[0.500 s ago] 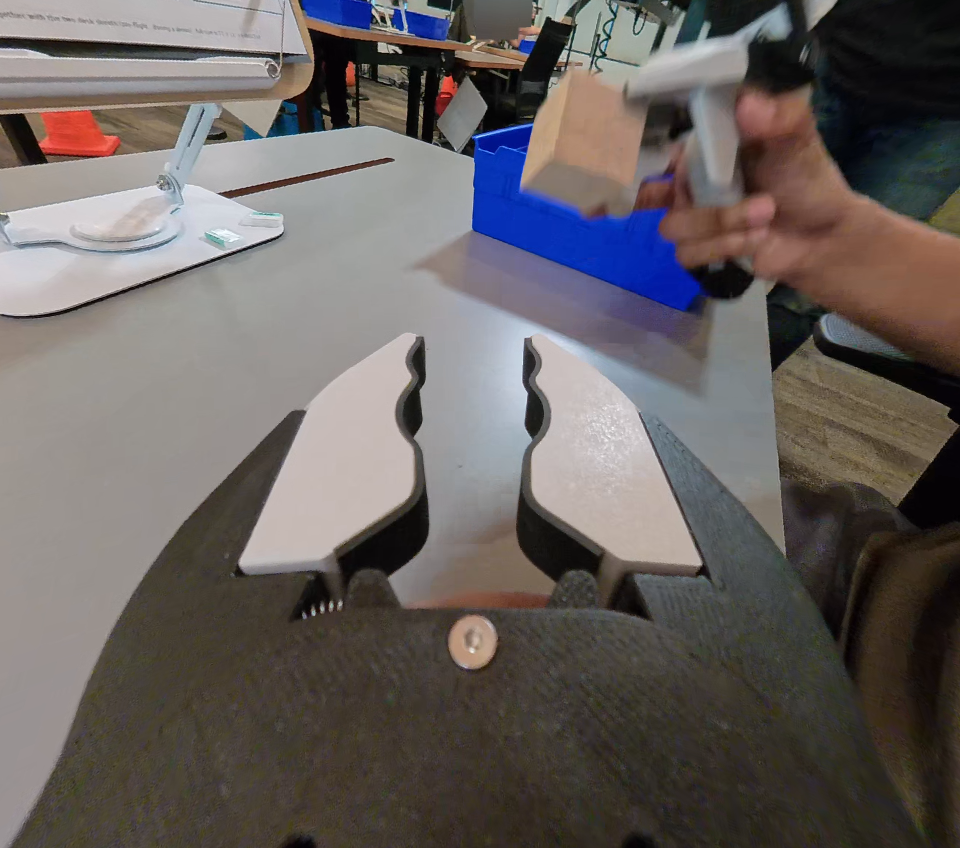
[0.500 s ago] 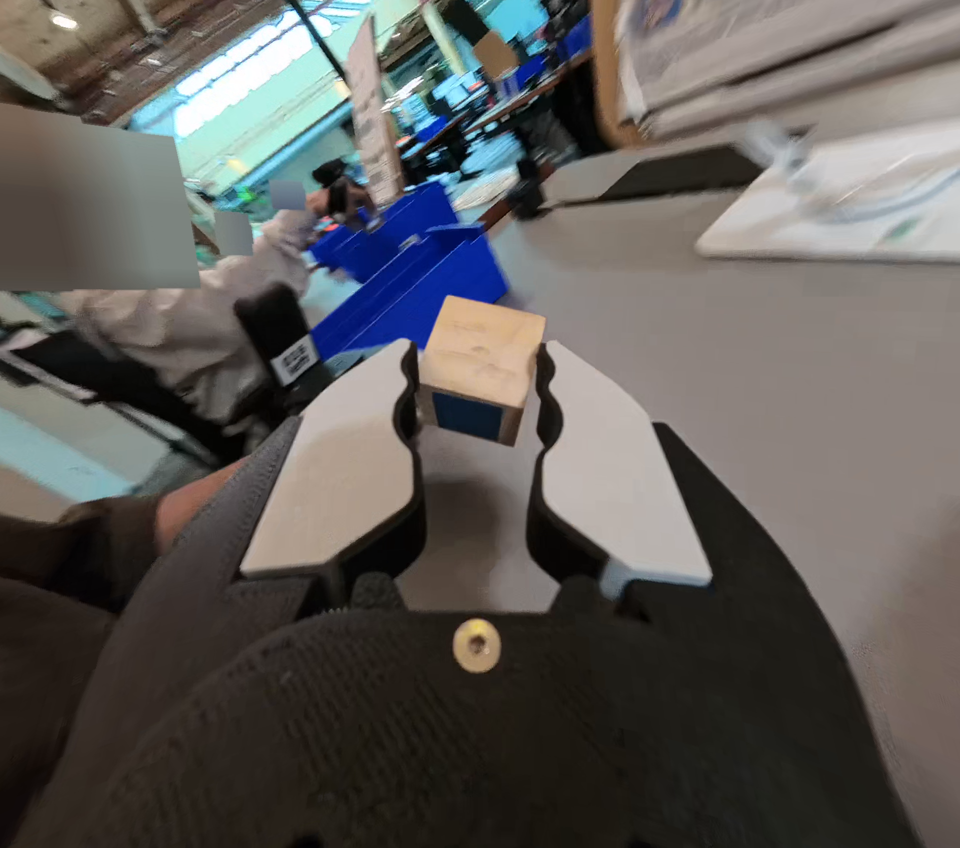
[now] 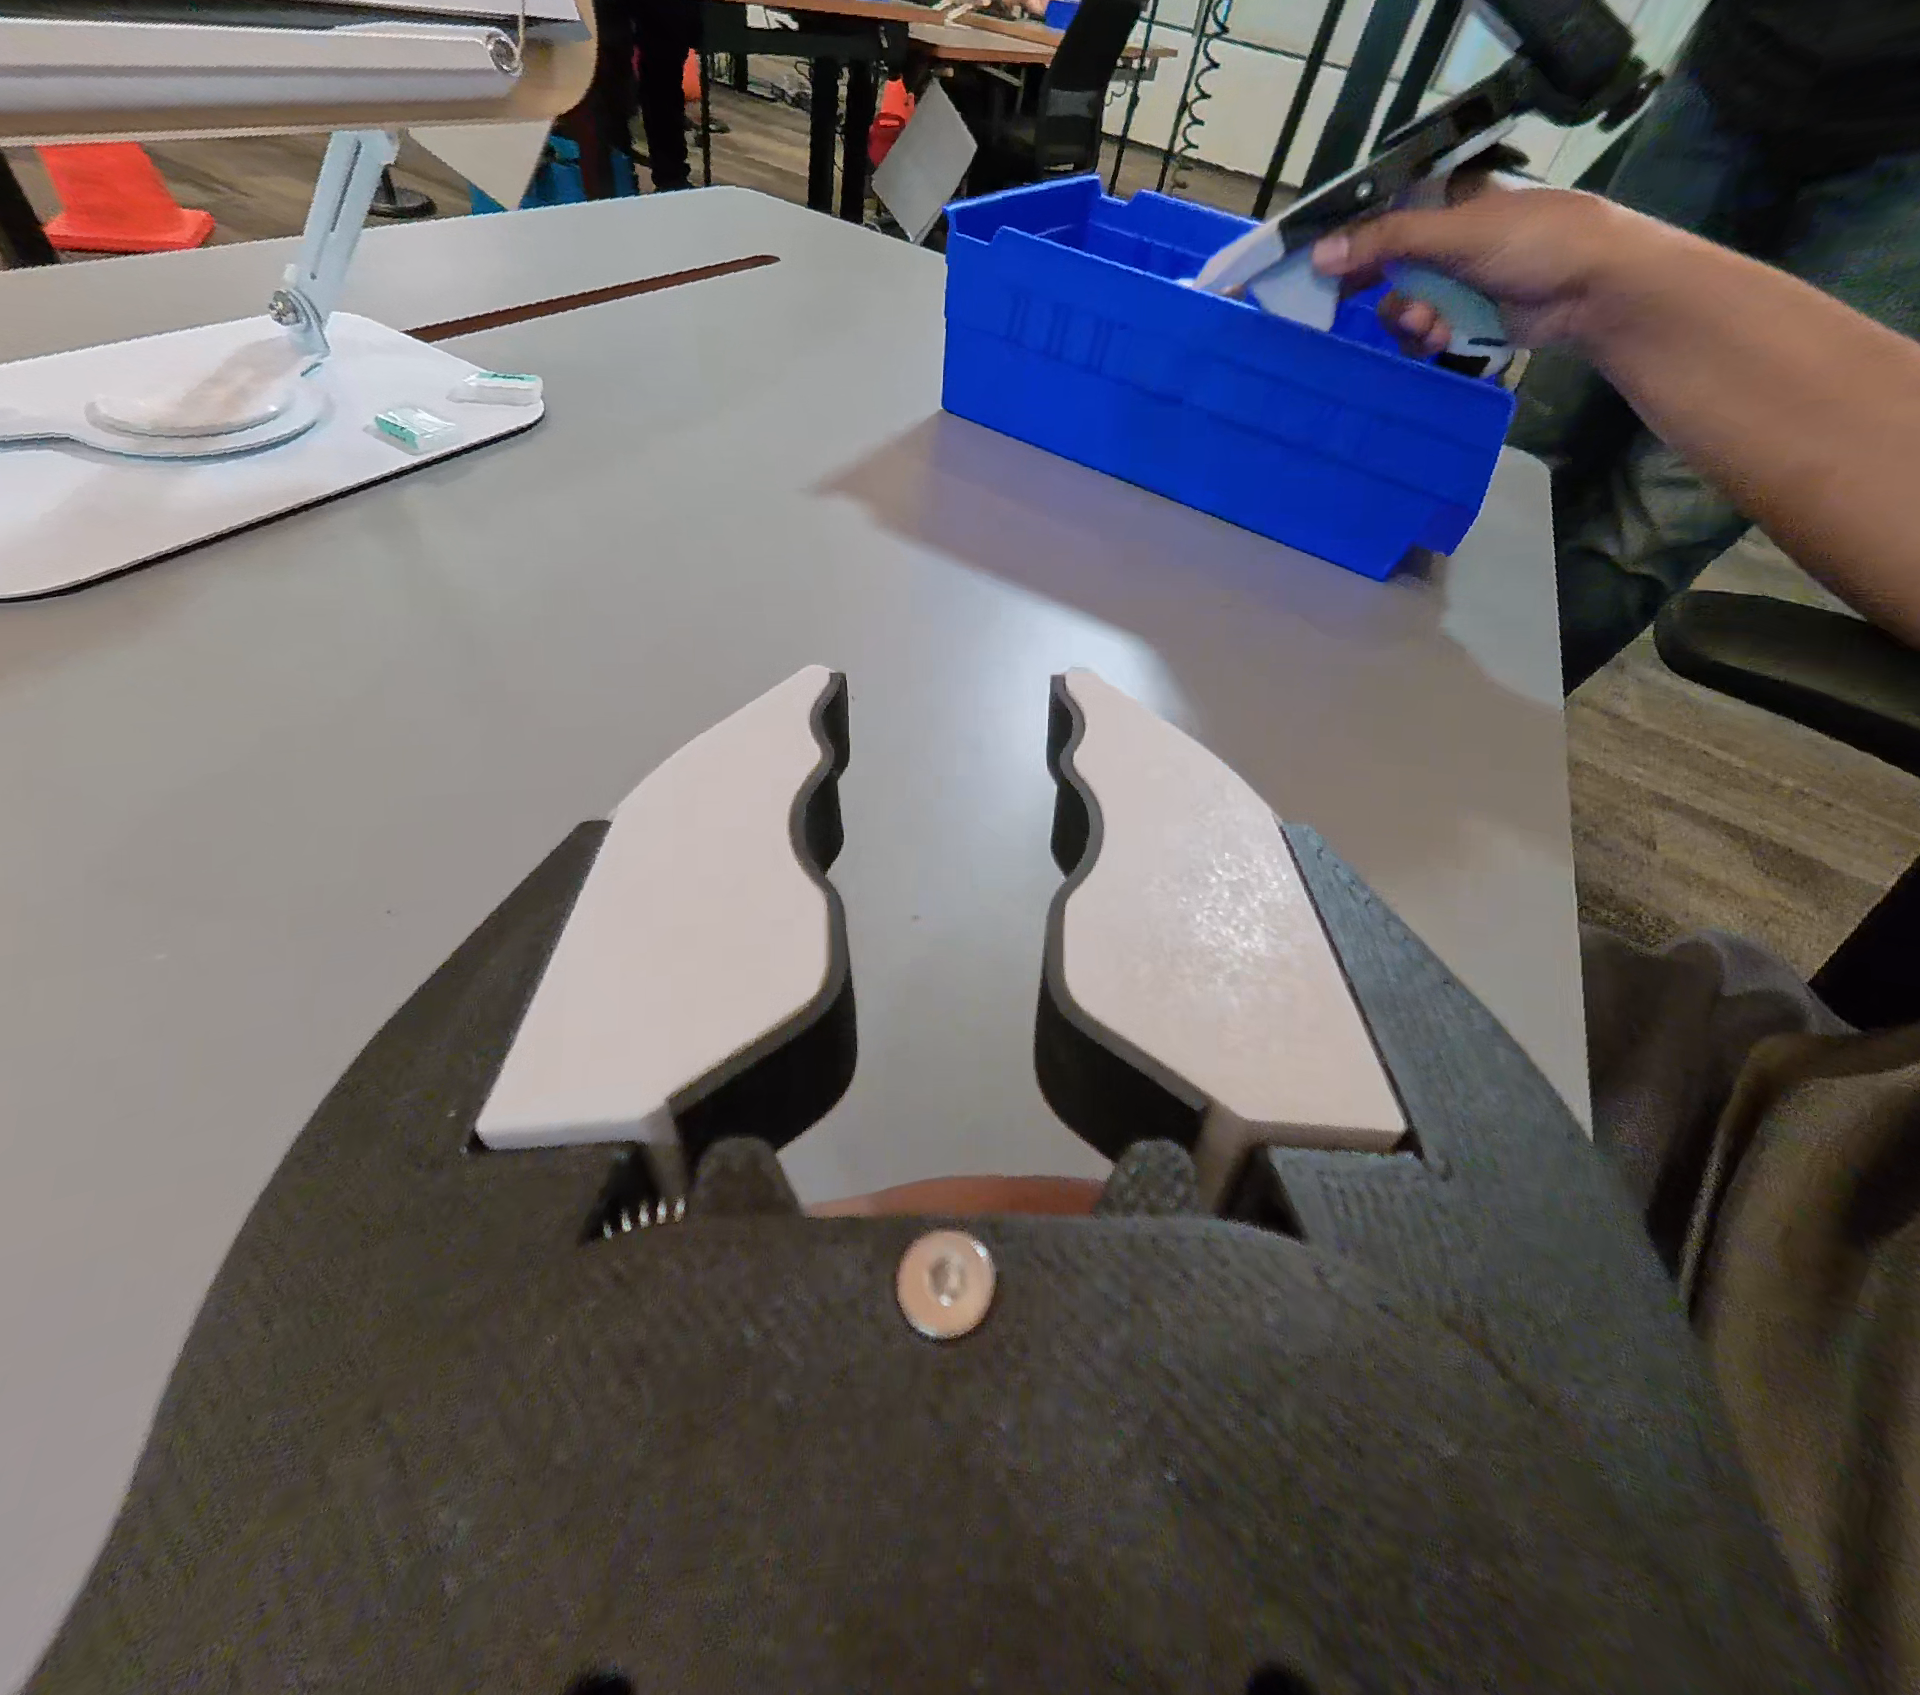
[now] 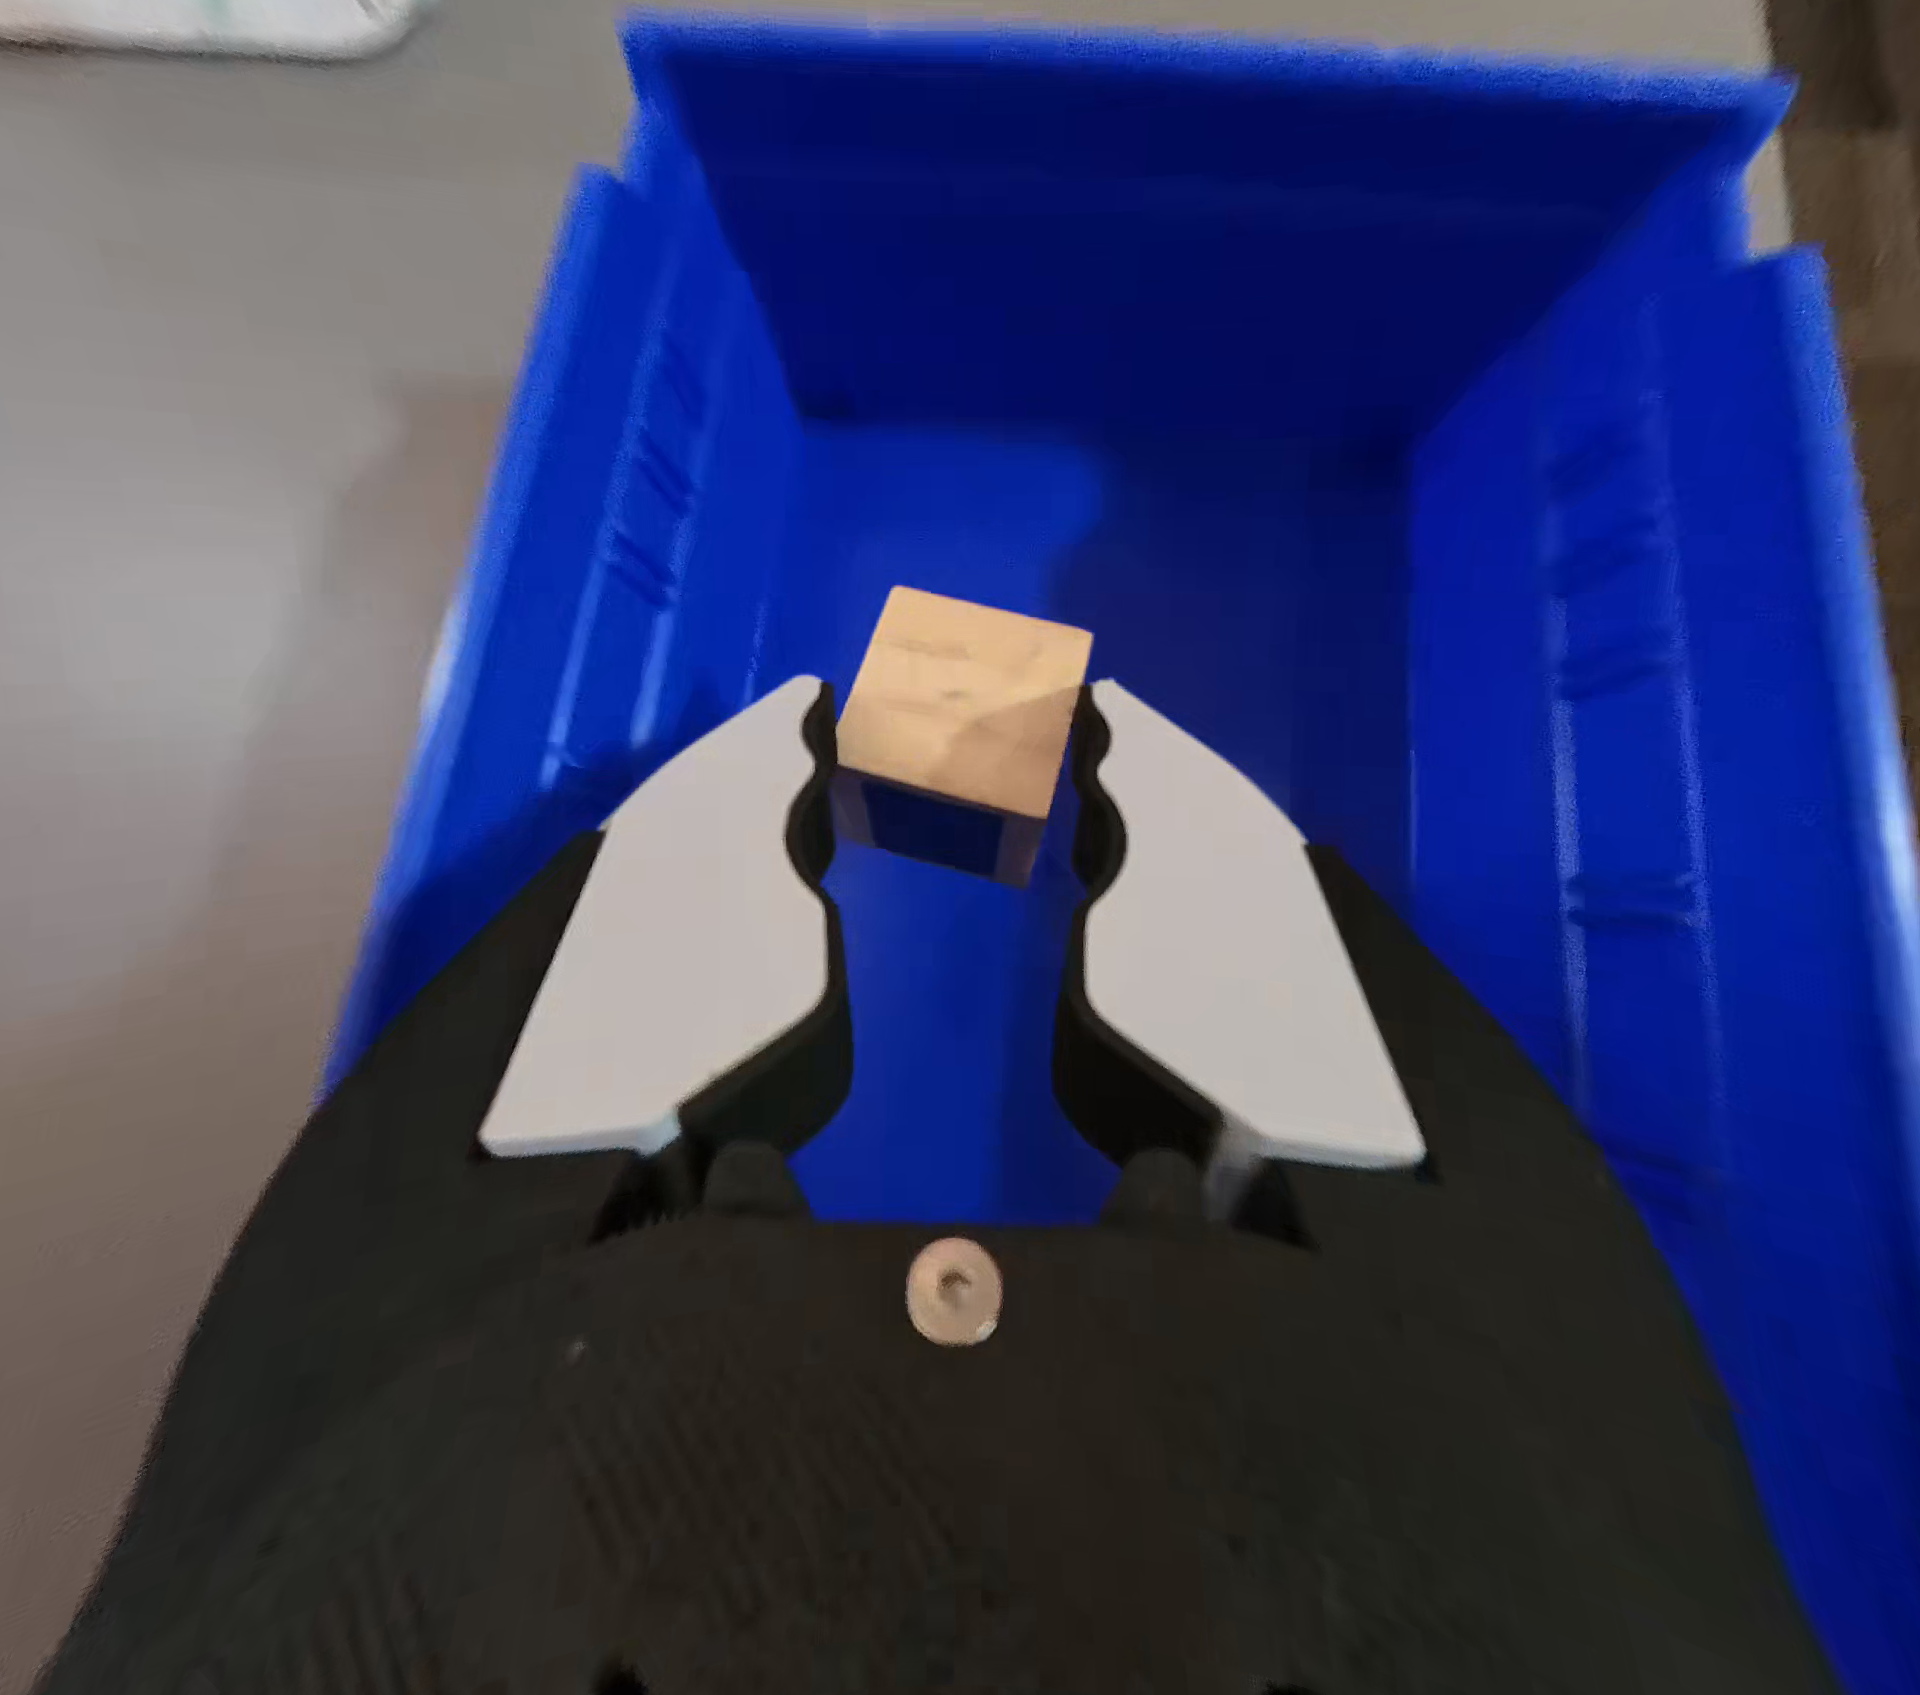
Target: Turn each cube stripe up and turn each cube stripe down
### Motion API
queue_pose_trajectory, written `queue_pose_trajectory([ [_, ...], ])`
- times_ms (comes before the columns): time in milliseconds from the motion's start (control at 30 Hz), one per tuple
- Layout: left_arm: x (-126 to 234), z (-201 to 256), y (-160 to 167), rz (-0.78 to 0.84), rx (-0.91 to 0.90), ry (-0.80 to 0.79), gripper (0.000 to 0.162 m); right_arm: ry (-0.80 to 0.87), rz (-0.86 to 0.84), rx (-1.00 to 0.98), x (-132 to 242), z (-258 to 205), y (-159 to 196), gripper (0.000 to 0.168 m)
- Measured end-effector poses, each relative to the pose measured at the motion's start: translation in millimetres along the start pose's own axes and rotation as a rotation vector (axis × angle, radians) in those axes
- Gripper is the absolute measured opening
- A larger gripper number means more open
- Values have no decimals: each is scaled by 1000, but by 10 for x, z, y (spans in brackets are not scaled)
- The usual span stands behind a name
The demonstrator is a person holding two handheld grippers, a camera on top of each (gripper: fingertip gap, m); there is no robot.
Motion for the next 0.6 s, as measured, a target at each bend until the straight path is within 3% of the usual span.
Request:
queue_pose_trajectory([
  [133,-19,0,19,-19,2,4,38,28,-98,-3,-171,57,141,45],
  [600,-17,-19,35,-32,17,-3,39,13,-144,-9,-244,68,224,46],
])
Point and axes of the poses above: each gripper's, where its closed fingertips meet, x back along the fingers, y out of its underside, z = x × y across the jaws, the point moved 9 cm from there along x, back along the fingers, and after that the axes turned 9 degrees about -x, right-handed, at the moved point
